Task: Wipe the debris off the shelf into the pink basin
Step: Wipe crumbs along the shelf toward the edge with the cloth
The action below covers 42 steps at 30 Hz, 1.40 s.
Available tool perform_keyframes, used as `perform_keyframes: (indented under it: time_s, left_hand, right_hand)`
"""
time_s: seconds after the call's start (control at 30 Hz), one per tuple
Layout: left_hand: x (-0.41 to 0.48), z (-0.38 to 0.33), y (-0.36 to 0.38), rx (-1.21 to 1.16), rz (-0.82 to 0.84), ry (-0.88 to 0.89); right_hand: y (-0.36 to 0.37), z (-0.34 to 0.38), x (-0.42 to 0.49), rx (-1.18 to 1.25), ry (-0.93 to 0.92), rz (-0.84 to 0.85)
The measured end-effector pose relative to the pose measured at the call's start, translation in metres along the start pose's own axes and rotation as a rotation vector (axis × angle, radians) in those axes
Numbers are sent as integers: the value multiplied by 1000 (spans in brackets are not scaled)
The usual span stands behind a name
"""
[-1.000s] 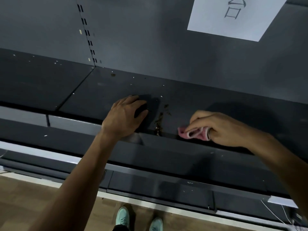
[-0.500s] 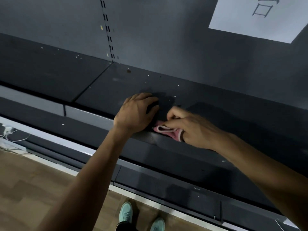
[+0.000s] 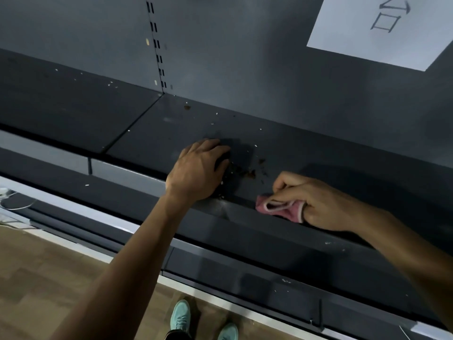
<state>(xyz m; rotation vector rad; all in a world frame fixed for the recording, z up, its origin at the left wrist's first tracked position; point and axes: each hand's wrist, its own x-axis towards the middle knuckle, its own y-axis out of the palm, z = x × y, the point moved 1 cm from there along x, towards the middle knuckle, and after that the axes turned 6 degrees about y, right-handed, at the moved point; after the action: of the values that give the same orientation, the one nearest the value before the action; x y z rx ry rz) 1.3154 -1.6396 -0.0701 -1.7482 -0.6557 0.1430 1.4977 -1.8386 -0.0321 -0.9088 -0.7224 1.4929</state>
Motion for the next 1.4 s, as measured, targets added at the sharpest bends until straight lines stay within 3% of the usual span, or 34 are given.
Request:
perform_keyframes:
  time_s: [0.27, 0.43, 0.67, 0.8, 1.07, 1.2, 1.4]
  left_hand:
    - [-1, 25, -14, 48, 34, 5]
    - [-14, 60, -31, 59, 29, -69]
    - [-27, 68, -36, 55, -19, -78]
    - [-22, 67, -32, 114, -29, -93]
    - [-22, 71, -29, 112, -28, -95]
    - [-23, 72, -30, 102, -50, -89]
    - [-23, 73, -27, 102, -58, -86]
  right_hand:
    - [25, 38, 48, -130, -66, -187]
    - [15, 40, 66, -103, 27, -257]
    - [-4, 25, 24, -1, 96, -37]
    - [15, 37, 34, 17, 60, -26]
    - [39, 73, 89, -158, -36, -219]
    - [35, 74, 109, -209, 68, -349]
    - [9, 66, 76, 18, 145, -146]
